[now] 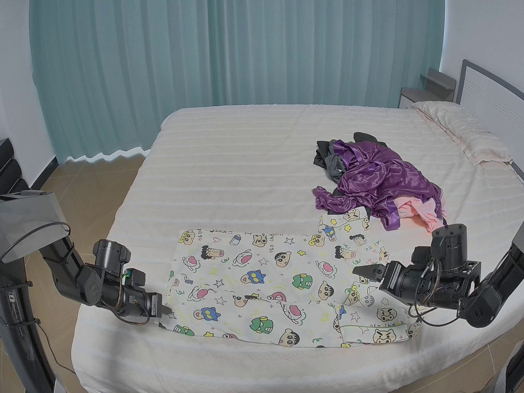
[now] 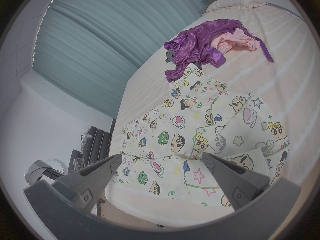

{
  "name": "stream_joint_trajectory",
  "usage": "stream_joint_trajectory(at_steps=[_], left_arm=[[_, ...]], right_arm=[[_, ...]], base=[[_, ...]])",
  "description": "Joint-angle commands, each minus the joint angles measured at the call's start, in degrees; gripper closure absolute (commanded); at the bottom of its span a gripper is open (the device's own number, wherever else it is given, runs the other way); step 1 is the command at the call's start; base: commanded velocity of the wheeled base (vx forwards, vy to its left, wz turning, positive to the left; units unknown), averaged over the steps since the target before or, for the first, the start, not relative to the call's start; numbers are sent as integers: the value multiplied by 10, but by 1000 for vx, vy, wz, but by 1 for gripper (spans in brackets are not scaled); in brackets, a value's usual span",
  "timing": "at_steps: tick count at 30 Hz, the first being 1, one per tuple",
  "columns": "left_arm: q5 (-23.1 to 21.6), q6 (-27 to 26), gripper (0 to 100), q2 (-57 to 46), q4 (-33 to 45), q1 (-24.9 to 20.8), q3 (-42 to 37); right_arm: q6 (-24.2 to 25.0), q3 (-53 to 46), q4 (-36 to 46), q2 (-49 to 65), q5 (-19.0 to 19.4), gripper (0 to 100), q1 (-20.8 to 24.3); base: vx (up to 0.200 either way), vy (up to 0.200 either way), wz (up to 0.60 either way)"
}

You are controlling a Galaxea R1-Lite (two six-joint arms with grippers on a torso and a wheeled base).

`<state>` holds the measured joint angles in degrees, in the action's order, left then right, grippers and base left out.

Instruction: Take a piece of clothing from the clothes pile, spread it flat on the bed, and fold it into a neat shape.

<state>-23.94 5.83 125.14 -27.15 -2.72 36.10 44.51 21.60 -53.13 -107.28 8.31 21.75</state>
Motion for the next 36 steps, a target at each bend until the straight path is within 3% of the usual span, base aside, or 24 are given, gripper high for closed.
stream_joint_trajectory(at_steps=[1,9,23,24,30,36], left_arm=[[11,1,100,-2,3,0,-5],[31,-5,100,-59,114,-4,-6],[45,-6,100,-59,140,-13,-11],[45,-6,0,-59,140,-13,-11],[71,-6,0,-60,167,-12,-8],[65,0,0,-60,165,-4,12]], right_arm=[[0,1,0,0,0,0,-4],[0,1,0,-4,0,0,-5],[-1,1,0,-6,0,0,-10],[-1,1,0,-6,0,0,-10],[-3,1,0,-7,-1,0,-19],[-36,12,0,-17,-1,0,-78]], base=[[0,0,0],[0,0,0],[0,0,0],[0,0,0],[0,0,0],[0,0,0]])
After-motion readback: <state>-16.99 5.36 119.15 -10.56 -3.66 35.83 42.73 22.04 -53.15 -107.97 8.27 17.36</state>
